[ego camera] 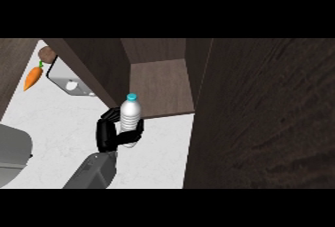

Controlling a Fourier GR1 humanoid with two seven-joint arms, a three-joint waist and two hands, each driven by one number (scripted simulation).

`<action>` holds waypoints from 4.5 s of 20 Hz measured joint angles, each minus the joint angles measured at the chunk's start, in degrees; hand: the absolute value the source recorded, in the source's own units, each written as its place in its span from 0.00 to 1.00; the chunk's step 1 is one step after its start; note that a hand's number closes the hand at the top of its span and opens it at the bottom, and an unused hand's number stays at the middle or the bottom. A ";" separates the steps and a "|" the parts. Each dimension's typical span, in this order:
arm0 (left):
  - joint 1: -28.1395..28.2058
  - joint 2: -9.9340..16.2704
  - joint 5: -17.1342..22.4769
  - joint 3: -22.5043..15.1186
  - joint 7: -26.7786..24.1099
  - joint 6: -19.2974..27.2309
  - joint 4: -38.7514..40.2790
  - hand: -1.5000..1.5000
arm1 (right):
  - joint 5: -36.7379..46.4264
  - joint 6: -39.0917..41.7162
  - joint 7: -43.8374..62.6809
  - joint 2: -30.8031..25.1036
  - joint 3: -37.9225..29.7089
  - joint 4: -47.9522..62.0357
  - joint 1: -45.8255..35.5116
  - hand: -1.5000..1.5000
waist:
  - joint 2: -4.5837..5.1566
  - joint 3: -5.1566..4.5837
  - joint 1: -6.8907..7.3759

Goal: Pick up the bottled water, place it into the cabinet and close the cabinet

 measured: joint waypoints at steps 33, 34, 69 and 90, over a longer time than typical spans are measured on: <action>2.63 3.21 3.60 0.57 -1.88 6.49 -4.34 0.00 | -9.08 4.90 -0.21 -4.25 -5.10 5.49 -3.95 0.00 | 1.23 -0.05 -4.09; 2.74 3.20 3.58 0.18 -1.69 6.55 -4.58 0.00 | -9.15 5.01 -0.26 -4.34 -5.21 5.87 -4.12 0.00 | 1.27 -0.04 -4.08; -2.42 2.29 4.65 -9.18 3.99 5.60 -3.21 1.00 | -10.02 8.06 0.15 -6.74 -7.22 6.14 -3.90 0.00 | 1.07 -1.10 -0.70; -3.06 0.30 6.20 -11.92 4.62 -20.00 -14.15 0.00 | -13.69 12.29 4.81 -6.19 -7.76 -1.56 4.32 1.00 | 0.06 -1.15 5.66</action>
